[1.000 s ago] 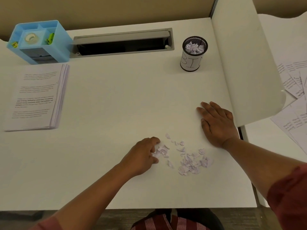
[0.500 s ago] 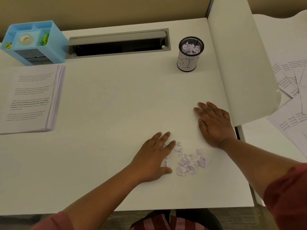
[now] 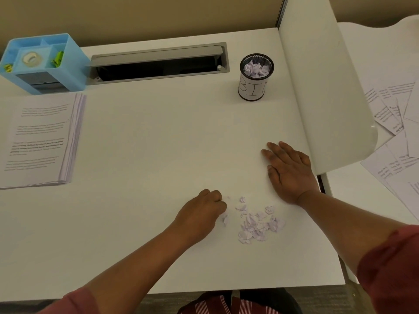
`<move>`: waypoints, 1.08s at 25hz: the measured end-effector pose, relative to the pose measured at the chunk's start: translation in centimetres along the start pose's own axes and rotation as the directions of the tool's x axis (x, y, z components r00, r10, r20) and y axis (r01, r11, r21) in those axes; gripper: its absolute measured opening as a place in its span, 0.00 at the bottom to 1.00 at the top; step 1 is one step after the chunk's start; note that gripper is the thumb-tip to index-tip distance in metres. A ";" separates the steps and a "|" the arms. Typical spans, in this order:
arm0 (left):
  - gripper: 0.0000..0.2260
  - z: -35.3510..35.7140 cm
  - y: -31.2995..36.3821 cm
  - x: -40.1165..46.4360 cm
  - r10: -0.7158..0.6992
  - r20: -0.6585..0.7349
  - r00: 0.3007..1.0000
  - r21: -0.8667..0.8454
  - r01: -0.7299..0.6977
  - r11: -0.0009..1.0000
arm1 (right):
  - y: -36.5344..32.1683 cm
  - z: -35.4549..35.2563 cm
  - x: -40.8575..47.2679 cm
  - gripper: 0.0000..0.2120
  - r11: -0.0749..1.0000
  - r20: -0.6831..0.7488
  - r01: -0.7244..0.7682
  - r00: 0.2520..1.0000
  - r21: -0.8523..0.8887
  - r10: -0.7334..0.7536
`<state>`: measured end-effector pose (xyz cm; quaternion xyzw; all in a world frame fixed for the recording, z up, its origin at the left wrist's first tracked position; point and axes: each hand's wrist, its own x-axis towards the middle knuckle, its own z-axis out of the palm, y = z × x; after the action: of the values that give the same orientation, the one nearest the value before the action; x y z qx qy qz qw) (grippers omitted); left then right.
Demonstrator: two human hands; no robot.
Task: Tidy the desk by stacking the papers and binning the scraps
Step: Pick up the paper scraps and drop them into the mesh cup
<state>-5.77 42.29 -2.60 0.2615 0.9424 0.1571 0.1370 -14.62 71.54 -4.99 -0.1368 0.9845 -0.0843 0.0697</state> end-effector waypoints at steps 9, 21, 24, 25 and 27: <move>0.03 -7.0 -1.3 5.7 -0.522 0.058 0.851 -0.747 0.384 0.543 | 0.0 0.0 0.0 0.25 1.000 -0.006 0.010 1.000 0.001 -0.010; 0.03 -19.0 -2.0 24.9 -0.360 -0.424 0.831 -0.529 0.095 0.843 | 0.3 0.0 -0.1 0.25 1.000 -0.002 0.022 1.000 0.003 -0.022; 0.04 -18.9 -2.7 28.5 -0.313 -0.433 0.845 -0.427 0.114 0.897 | 0.4 0.0 0.1 0.25 1.000 -0.006 0.025 1.000 -0.001 -0.025; 0.05 -18.7 -2.8 29.2 -0.296 -0.421 0.857 -0.397 0.119 0.910 | 0.4 0.0 0.1 0.25 1.000 -0.008 0.025 1.000 -0.001 -0.025; 0.06 -18.6 -2.9 30.4 -0.258 -0.389 0.885 -0.343 0.121 0.931 | 0.4 0.1 0.1 0.25 1.000 -0.020 0.024 1.000 0.000 -0.024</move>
<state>-38.48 52.01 7.95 0.1015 0.9341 0.3418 -0.0186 -14.79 71.91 -5.16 -0.1479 0.9834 -0.0868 0.0589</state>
